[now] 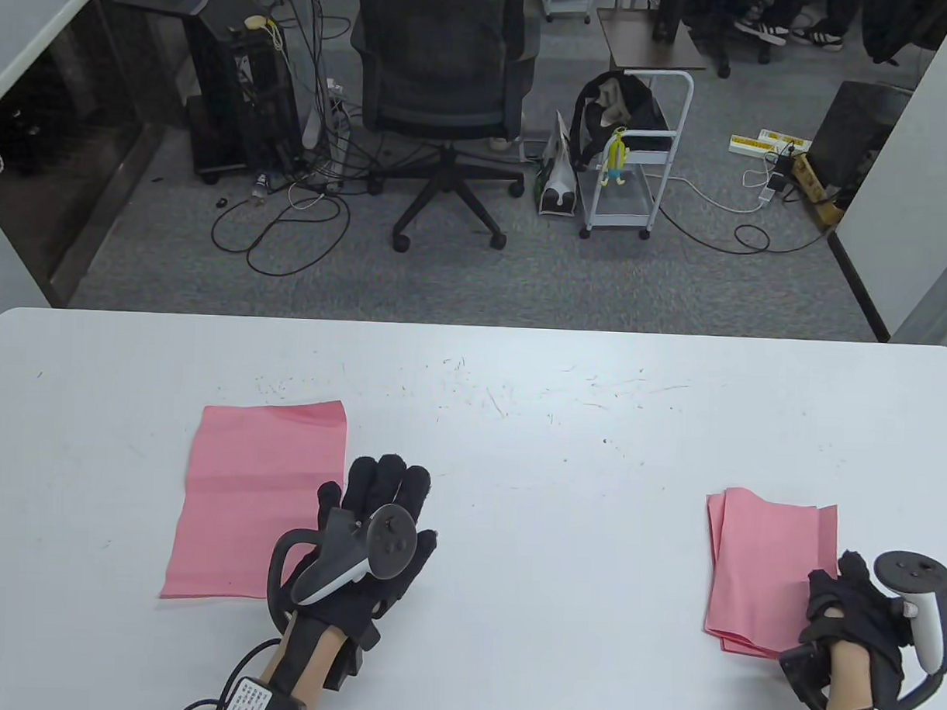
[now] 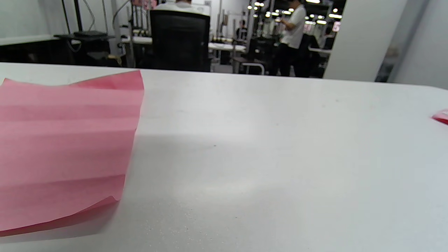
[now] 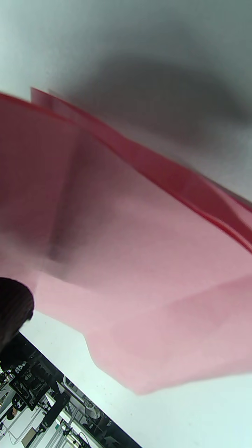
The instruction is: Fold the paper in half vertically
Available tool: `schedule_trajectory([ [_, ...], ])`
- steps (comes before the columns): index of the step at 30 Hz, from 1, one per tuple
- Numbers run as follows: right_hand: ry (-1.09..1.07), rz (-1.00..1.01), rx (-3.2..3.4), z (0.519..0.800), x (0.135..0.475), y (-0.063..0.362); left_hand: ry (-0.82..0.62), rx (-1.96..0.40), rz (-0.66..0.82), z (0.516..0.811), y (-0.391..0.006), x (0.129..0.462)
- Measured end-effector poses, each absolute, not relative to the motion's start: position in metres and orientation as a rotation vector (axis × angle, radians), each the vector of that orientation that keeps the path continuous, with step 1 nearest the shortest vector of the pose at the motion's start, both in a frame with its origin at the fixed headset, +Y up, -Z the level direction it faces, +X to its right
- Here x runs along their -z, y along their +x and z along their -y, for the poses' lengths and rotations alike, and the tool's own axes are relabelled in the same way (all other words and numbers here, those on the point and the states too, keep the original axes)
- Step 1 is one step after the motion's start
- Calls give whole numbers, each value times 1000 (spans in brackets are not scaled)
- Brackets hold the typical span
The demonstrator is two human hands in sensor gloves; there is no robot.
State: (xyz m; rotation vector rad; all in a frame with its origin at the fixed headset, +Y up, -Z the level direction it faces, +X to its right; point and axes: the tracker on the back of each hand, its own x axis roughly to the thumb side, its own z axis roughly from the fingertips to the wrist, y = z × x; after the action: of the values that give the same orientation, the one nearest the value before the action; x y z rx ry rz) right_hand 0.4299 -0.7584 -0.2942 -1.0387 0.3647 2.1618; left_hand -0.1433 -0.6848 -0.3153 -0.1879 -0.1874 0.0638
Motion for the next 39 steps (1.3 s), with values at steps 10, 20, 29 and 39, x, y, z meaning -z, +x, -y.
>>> schedule_trajectory([
  [10, -956, -283, -2325, 726, 298, 400, -190, -71, 217, 685, -137, 313],
  [20, -403, -255, -2495, 656, 325, 275, -212, -123, 213, 686, -145, 317],
  [29, 28, -457, -2619, 662, 333, 141, -229, -139, 211, 690, -148, 319],
  [39, 113, -478, -2713, 699, 325, 91, -238, -135, 214, 692, -146, 319],
])
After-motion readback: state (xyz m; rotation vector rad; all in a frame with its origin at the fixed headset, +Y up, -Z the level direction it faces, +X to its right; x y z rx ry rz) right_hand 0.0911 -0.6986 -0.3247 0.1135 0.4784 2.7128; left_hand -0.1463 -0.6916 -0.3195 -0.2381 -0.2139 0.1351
